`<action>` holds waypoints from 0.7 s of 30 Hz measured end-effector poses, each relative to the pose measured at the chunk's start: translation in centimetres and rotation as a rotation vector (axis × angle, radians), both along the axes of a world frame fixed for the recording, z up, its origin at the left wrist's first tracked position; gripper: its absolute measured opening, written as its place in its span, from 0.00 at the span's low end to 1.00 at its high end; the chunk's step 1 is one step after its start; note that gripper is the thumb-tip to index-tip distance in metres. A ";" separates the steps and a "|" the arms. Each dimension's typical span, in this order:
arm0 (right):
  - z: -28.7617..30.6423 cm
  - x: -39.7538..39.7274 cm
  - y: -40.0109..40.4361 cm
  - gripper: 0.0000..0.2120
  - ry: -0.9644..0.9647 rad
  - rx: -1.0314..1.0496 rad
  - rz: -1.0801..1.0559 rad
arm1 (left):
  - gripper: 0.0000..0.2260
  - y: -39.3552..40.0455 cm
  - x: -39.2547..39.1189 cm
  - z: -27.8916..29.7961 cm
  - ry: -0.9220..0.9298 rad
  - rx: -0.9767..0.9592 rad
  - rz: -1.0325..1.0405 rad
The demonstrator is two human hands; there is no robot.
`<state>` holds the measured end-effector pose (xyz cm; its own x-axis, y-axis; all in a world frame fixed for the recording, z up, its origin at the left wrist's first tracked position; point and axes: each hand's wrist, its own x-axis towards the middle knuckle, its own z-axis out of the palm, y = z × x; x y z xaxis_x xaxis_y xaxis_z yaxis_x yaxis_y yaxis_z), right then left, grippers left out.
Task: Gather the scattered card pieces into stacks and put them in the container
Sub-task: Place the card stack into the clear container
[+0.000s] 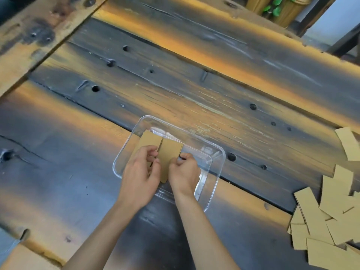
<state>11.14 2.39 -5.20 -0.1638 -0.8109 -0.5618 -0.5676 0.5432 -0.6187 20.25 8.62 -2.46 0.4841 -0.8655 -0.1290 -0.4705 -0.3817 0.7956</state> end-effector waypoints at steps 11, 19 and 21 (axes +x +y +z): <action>0.7 0.0 -0.5 0.09 0.078 0.006 0.111 | 0.15 -0.4 -0.3 0.2 -0.038 0.104 -0.045; 3.2 -1.5 -0.3 0.15 -0.021 0.060 0.263 | 0.18 -1.4 -2.6 2.2 -0.124 0.064 -0.152; 4.4 -2.6 0.0 0.18 -0.107 0.013 0.297 | 0.15 -1.9 -3.2 3.0 -0.134 0.036 -0.150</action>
<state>8.51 2.37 -0.75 0.1400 -0.8071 -0.5735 -0.6348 0.3714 -0.6776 17.00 6.71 0.51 0.3650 -0.9251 -0.1044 -0.6249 -0.3266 0.7091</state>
